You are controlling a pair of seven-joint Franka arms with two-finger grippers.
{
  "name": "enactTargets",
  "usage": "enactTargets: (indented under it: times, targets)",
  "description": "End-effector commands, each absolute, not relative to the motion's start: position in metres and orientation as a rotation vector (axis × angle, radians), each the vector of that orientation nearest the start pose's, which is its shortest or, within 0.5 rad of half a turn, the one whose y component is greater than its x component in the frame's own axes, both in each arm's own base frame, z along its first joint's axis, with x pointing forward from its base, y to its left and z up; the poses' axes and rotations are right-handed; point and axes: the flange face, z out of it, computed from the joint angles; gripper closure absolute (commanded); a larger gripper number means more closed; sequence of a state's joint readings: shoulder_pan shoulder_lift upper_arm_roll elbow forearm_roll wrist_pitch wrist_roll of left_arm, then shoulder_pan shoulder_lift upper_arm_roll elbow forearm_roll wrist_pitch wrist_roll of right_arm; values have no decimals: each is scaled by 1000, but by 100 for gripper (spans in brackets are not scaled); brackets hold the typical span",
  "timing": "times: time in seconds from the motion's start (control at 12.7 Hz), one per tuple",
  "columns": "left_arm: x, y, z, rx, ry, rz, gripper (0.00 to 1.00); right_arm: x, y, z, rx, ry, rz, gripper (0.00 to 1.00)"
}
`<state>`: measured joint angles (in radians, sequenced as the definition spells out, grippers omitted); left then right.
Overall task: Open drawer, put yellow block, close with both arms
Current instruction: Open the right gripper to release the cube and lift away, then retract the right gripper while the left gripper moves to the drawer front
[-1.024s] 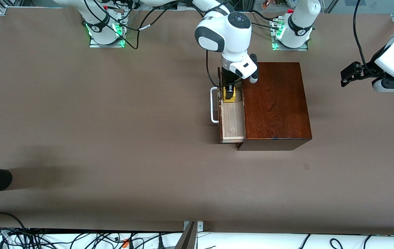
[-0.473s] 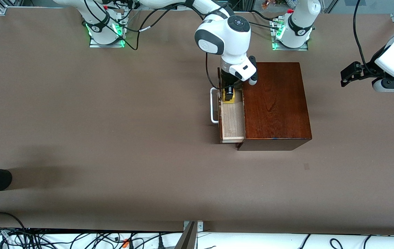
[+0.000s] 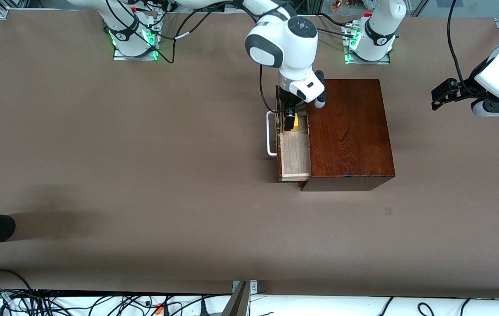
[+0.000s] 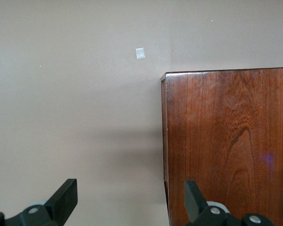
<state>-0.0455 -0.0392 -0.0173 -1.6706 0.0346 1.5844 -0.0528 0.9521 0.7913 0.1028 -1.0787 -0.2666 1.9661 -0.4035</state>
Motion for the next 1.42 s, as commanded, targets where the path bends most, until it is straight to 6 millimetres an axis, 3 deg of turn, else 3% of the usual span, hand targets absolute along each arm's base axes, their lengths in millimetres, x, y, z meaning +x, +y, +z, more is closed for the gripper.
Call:
enactTargets:
  times: [0.0, 0.16, 0.24, 0.32, 0.39, 0.55, 0.71, 0.87, 1.1, 1.34]
  targets:
    - [536, -32, 606, -3125, 41, 76, 0, 415, 638, 440, -2401, -2176, -213, 0]
    - [536, -32, 605, -3125, 41, 78, 0, 430, 606, 485, -2456, -2091, -175, 0]
    - [536, -33, 606, -3125, 43, 76, 0, 451, 577, 503, -2542, -2006, -135, 0]
    - [535, -34, 604, -3125, 46, 90, 0, 486, 532, 532, -2627, -1892, -146, 0]
    - [534, -35, 602, -3142, 46, 116, 0, 514, 497, 548, -2682, -1810, -160, 0]
    - [532, -47, 596, -3192, 63, 179, 0, 543, 436, 597, -2776, -1679, -252, 0]
    - [535, -67, 585, -3229, 106, 232, 0, 555, 386, 620, -2895, -1565, -191, 0]
    - [533, -121, 568, -3207, 263, 288, 0, 559, 336, 644, -2925, -1433, -168, 0]
    - [527, -224, 545, -3161, 561, 350, 0, 566, 235, 668, -2936, -1132, -163, 0]
    - [519, -304, 531, -3118, 819, 374, 0, 553, 161, 670, -2964, -966, -119, 0]
